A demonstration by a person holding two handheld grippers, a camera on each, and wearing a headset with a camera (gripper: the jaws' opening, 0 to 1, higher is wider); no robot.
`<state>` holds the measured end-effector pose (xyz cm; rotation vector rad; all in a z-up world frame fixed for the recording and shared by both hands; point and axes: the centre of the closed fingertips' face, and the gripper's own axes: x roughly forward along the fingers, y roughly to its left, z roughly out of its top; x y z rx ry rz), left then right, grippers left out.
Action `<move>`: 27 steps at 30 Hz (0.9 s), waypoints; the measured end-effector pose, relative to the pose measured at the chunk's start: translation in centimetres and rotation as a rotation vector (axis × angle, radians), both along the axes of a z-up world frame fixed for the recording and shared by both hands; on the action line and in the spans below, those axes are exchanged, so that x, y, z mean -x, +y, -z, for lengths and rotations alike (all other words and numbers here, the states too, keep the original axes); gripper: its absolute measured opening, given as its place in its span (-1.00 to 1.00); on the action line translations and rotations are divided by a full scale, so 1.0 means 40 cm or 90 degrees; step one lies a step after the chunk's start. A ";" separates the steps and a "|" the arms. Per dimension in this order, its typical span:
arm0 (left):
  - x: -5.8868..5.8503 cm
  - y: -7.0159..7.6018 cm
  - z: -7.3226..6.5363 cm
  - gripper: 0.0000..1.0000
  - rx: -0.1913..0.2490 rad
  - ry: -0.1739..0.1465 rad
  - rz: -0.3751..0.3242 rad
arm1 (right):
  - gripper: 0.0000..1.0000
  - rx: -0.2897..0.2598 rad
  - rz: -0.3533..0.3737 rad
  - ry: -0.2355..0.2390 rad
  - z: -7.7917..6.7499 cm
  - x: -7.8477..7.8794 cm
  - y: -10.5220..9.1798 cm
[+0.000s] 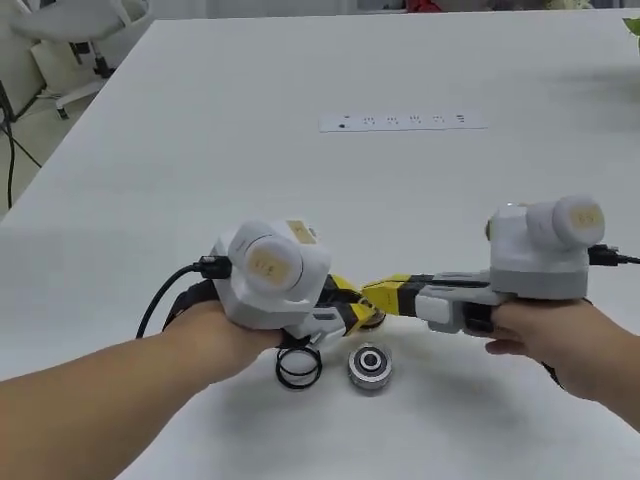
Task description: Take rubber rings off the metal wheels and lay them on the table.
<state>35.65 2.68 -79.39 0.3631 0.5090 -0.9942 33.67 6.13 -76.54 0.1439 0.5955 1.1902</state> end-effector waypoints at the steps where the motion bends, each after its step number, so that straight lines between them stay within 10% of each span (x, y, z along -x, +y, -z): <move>1: 0.000 0.000 0.000 -0.76 0.000 0.000 0.000 | -1.00 -0.018 0.017 -0.022 -0.015 -0.017 0.004; 27: -0.001 0.001 -0.001 -0.76 0.007 -0.002 -0.004 | -0.77 0.100 0.019 -0.041 0.094 -0.031 -0.119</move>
